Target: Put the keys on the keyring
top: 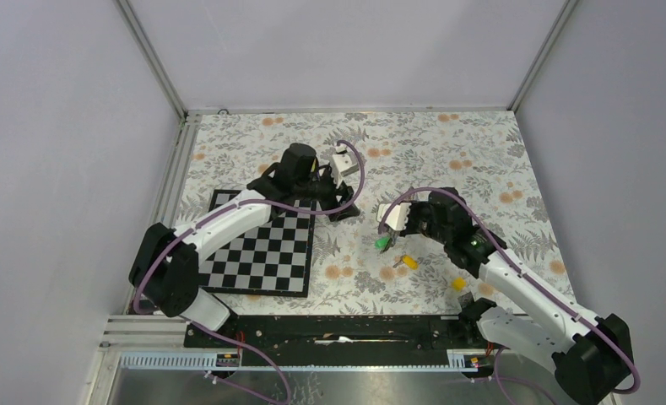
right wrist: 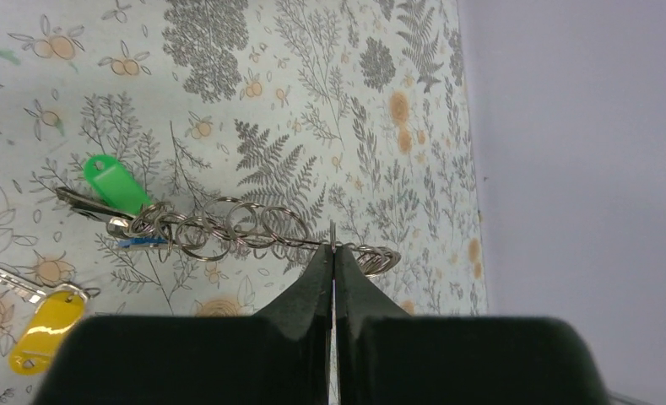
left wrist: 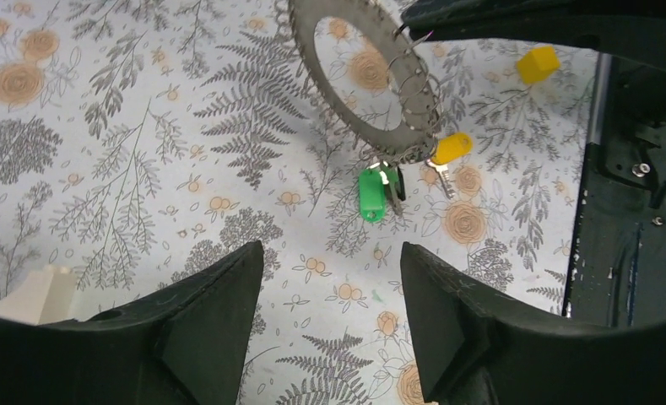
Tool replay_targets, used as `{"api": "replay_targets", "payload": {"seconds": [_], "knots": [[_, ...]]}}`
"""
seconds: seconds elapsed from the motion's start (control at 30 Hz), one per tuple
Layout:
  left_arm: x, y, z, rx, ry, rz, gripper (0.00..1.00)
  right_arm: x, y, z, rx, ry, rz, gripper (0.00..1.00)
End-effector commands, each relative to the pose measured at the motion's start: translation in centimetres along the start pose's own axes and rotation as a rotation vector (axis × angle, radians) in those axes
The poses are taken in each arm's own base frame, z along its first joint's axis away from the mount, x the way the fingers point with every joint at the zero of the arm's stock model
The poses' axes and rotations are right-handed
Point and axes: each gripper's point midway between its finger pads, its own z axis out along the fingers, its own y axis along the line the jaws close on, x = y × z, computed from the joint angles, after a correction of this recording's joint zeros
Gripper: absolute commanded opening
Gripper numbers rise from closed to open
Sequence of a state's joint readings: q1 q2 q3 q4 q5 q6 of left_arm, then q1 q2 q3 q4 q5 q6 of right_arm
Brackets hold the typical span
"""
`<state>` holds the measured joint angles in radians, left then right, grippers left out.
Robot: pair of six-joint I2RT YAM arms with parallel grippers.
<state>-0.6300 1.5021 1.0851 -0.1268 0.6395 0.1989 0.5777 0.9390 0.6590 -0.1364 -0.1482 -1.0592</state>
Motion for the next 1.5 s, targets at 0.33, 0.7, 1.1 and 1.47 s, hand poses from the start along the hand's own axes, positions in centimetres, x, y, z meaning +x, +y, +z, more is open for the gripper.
{"api": "replay_targets", "payload": {"seconds": [0.33,0.7,1.1,1.47], "knots": [[-1.6,2.6,0.2,-0.119,-0.028,-0.010,0.72,-1.4,-3.6,-0.8,0.178,-0.038,0.013,0.00],[-2.9,-2.9,-0.9,0.192,-0.107,0.267,0.67,-7.2,0.5,-0.8,-0.198,-0.195,0.370,0.00],[-2.3,-6.0,-0.8,0.365,-0.130,0.408,0.62,-9.5,2.6,-0.4,-0.377,-0.279,0.510,0.00],[-0.2,-8.4,1.0,0.414,-0.058,0.391,0.64,-9.6,1.6,-0.6,-0.395,-0.312,0.605,0.00]]}}
